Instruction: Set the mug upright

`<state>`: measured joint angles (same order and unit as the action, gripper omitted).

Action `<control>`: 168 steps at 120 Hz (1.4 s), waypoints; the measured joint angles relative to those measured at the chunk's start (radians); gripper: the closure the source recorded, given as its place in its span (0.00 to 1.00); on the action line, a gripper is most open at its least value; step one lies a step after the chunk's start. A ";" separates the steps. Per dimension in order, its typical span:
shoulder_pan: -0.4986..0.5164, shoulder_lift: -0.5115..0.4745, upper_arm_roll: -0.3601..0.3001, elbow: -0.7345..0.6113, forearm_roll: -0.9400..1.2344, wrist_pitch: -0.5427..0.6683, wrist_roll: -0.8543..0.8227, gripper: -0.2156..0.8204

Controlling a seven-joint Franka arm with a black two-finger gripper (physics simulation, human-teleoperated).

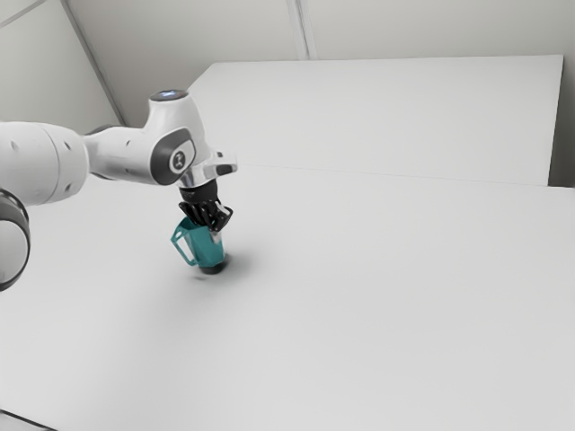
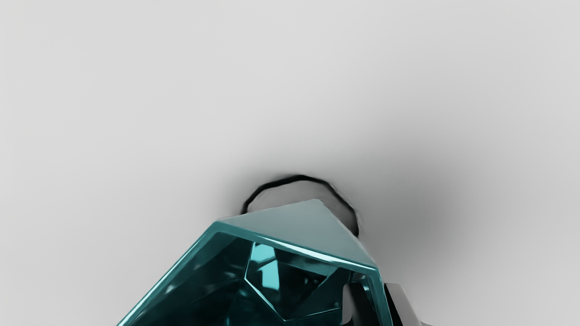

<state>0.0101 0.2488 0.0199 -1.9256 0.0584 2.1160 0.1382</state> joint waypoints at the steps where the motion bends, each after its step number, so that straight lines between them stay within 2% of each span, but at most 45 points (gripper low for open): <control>1: 0.000 0.001 0.000 0.000 0.003 0.000 -0.003 0.94; 60: -0.006 0.043 -0.006 0.001 0.076 0.013 -0.148 0.94; 67: -0.007 0.047 -0.006 0.000 0.074 0.014 -0.157 0.87; 87: -0.010 0.047 -0.006 0.000 0.071 0.017 -0.177 0.53; 104: -0.012 0.041 -0.006 0.001 0.069 0.017 -0.190 0.38; 136: -0.012 -0.025 -0.013 0.003 0.069 0.006 -0.208 0.26; 152: -0.027 -0.115 -0.019 0.003 0.060 -0.034 -0.213 0.23; 168: -0.043 -0.226 -0.018 0.013 0.045 -0.122 -0.215 0.22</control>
<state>-0.0330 0.0226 0.0018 -1.9125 0.1033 1.9939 -0.0766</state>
